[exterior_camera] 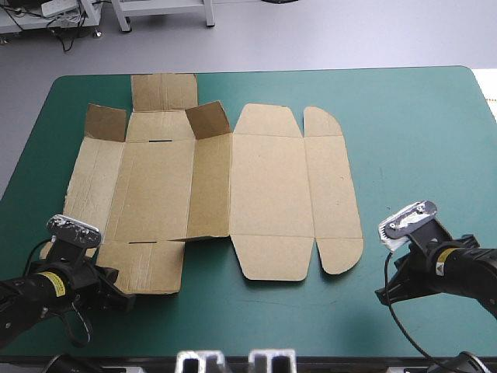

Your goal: Fold the box

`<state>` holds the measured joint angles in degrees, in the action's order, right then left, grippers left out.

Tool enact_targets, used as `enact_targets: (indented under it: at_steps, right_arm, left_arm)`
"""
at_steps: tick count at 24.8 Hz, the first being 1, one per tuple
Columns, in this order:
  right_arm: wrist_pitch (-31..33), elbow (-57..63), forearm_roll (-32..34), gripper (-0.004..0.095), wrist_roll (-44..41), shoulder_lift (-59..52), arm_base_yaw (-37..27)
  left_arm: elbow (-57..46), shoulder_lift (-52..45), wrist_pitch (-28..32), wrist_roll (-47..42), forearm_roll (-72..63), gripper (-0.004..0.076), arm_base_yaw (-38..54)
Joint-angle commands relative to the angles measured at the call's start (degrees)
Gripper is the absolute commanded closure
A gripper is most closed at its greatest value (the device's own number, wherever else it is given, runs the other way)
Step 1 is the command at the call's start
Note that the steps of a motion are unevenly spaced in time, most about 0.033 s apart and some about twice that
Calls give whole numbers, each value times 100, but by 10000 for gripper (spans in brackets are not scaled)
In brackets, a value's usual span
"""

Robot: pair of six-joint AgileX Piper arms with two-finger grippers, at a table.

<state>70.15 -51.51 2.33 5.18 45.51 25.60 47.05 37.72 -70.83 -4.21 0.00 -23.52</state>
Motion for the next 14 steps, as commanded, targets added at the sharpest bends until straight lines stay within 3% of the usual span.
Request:
enact_targets:
  at_steps: [1, 14]
  right_arm:
    - [-188, -197, 14, 932, 22, -25, -25]
    - [-198, -197, 6, 932, 22, -25, -25]
  left_arm:
    - [131, 23, 229, -67, -66, 734, -31]
    - [131, 23, 246, -76, -303, 734, -31]
